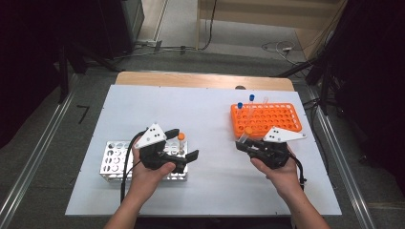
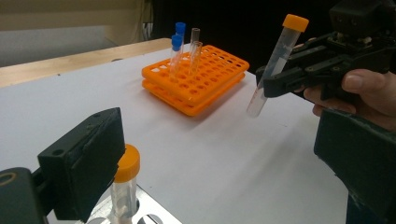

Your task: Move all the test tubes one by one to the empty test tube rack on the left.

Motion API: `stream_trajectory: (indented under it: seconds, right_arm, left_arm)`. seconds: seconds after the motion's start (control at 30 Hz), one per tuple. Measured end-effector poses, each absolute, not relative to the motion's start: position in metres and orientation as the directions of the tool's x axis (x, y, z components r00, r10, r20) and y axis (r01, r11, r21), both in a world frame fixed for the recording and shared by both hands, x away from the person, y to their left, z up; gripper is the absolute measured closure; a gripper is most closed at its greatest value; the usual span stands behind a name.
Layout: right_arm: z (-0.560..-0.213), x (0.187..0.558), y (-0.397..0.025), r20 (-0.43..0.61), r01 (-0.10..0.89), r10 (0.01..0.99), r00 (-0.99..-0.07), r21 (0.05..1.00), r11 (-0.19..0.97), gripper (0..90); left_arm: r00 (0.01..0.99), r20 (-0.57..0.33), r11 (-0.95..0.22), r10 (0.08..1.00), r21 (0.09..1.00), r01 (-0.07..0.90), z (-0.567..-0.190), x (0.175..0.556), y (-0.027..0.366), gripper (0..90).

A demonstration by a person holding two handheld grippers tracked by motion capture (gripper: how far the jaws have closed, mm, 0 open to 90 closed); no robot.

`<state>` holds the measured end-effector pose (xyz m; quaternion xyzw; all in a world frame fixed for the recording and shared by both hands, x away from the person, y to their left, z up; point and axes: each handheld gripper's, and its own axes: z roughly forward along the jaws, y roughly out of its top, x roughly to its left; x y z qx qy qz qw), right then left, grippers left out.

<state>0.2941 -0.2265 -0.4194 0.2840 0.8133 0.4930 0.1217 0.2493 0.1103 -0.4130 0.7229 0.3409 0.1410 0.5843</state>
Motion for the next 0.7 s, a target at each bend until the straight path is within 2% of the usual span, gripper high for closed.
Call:
stream_trajectory:
  seconds: [0.7]
  right_arm:
    - [-0.426, 0.28, -0.196, 0.089, 0.32, 0.503, -0.86, 0.862, 0.394, 73.1]
  left_arm:
    - [0.77, -0.202, -0.096, 0.605, 0.942, 0.322, -0.412, 0.25, 0.09, 7.8]
